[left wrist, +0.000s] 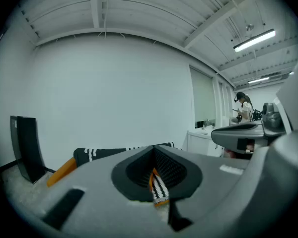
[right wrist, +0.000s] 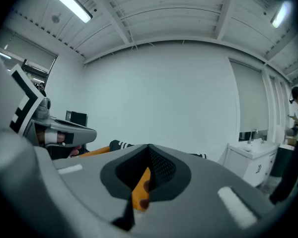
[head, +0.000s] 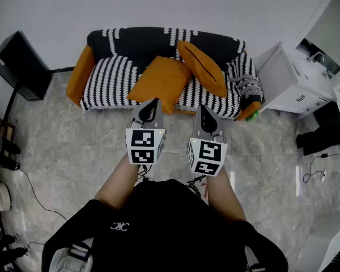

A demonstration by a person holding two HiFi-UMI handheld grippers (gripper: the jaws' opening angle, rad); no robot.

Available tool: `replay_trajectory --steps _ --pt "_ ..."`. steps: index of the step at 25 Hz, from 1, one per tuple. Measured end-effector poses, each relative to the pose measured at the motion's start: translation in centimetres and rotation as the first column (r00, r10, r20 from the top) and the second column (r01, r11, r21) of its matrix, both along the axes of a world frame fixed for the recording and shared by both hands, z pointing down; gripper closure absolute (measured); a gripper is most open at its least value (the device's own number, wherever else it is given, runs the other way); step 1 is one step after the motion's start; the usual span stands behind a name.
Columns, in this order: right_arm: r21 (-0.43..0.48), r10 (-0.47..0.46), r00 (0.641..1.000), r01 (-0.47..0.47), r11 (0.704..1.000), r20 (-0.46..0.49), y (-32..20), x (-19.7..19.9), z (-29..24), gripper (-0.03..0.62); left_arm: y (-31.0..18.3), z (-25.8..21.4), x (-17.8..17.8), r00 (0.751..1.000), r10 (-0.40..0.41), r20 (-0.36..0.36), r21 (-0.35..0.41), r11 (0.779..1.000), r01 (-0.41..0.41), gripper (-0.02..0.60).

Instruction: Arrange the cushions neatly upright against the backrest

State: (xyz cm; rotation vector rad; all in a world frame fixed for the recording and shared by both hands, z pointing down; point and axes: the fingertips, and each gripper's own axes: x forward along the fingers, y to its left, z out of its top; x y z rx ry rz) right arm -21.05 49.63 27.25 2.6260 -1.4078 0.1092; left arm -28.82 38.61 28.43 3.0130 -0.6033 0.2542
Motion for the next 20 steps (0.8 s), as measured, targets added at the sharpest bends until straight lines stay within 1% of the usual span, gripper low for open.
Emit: replay_trajectory --steps 3,8,15,20 --pt "-0.003 -0.006 1.0 0.006 1.0 0.0 -1.2 -0.7 0.1 0.589 -1.1 0.1 -0.7 1.0 0.001 0.009 -0.013 1.0 -0.001 0.575" --pt "0.019 -0.025 0.999 0.025 1.0 0.022 -2.9 -2.4 0.3 0.588 -2.7 0.8 -2.5 1.0 -0.011 0.007 -0.02 1.0 0.011 0.575" --pt "-0.015 -0.045 0.999 0.045 0.999 0.018 -6.0 -4.5 1.1 0.588 -5.0 1.9 -4.4 1.0 -0.009 0.01 -0.058 0.998 0.01 0.575" --pt "-0.034 -0.05 0.999 0.051 0.998 0.019 -8.2 -6.0 1.4 0.588 -7.0 2.3 -6.0 1.0 -0.01 0.0 -0.086 0.996 0.01 0.575"
